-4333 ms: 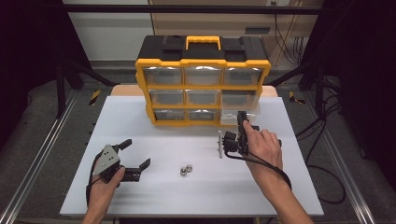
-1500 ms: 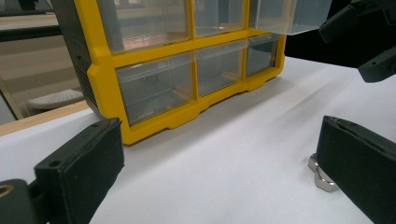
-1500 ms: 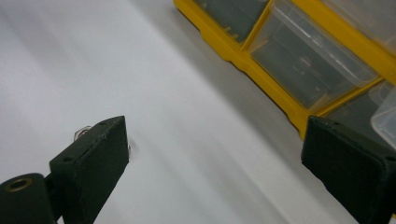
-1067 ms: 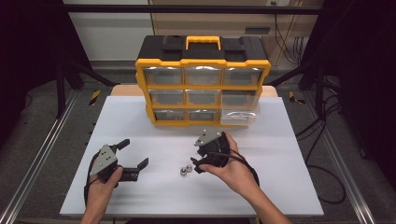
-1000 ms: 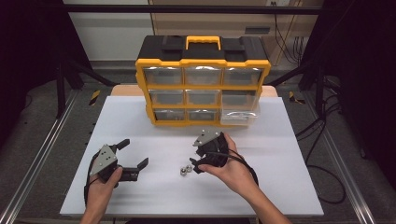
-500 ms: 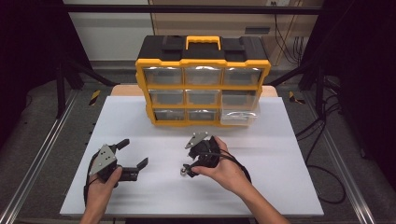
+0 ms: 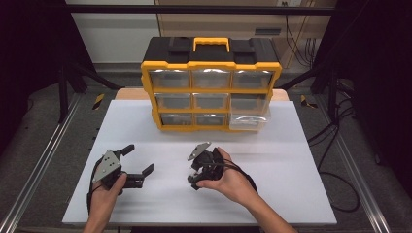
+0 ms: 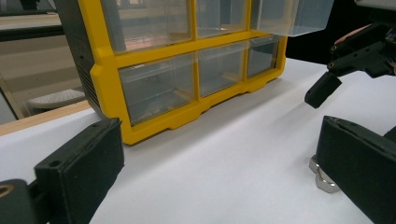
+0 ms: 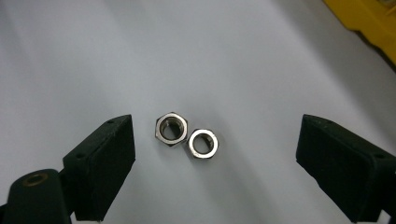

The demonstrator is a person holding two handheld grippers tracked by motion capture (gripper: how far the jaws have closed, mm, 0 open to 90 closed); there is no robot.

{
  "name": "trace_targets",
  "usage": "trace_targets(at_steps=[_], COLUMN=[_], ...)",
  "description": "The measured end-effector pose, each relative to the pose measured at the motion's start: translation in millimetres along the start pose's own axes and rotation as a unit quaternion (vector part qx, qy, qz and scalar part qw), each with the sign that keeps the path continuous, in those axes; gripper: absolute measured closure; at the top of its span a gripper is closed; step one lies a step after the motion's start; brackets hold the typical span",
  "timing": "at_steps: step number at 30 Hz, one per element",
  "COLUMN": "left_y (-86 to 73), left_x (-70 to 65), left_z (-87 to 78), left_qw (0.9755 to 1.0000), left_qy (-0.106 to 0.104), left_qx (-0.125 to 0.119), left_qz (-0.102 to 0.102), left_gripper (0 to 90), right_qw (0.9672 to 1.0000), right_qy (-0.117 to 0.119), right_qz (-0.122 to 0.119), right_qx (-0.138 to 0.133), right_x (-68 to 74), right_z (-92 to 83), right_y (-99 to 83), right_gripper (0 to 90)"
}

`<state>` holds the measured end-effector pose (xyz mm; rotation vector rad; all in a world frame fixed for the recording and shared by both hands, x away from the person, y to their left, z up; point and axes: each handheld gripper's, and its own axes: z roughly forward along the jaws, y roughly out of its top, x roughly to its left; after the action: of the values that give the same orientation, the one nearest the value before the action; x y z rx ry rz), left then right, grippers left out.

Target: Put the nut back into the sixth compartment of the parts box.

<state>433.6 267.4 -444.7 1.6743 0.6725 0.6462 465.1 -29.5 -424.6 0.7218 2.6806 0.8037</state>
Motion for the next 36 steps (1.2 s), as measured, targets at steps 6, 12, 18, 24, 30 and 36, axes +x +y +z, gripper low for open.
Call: trace_targets(at_steps=[6, 12, 18, 24, 30, 36], left_y=[-0.1, -0.1, -0.1, -0.2, -0.2, -0.2], left_x=[-0.4, -0.2, -0.7, -0.4, -0.8, -0.6], left_z=[0.8, 0.5, 0.9, 0.8, 1.4, 1.2], left_qw=[1.0000, 1.0000, 1.0000, 1.0000, 1.0000, 1.0000], left_qy=[-0.002, -0.002, -0.002, -0.002, -0.003, -0.003], left_qx=[0.001, 0.001, 0.002, 0.002, 0.001, 0.002], left_qz=[0.002, 0.001, 0.002, 0.002, 0.002, 0.002], left_gripper=[1.0, 1.1, 1.0, 1.0, 1.1, 1.1], right_qw=[0.9999, 0.9997, 0.9995, 0.9991, 0.9983, 0.9978], right_qy=[0.008, 0.018, 0.023, 0.032, 0.040, 0.046], right_qz=[-0.002, 0.003, 0.001, -0.004, -0.009, -0.010], right_qx=[0.012, 0.016, 0.021, 0.029, 0.041, 0.048], right_x=[2.6, 6.2, 8.5, 10.3, 10.8, 12.0], right_z=[4.7, 9.4, 13.9, 17.2, 19.9, 21.9], right_y=[1.3, 1.5, 2.3, 3.8, 5.0, 6.8], right_gripper=[15.2, 19.4, 22.9, 36.1, 45.8, 52.3])
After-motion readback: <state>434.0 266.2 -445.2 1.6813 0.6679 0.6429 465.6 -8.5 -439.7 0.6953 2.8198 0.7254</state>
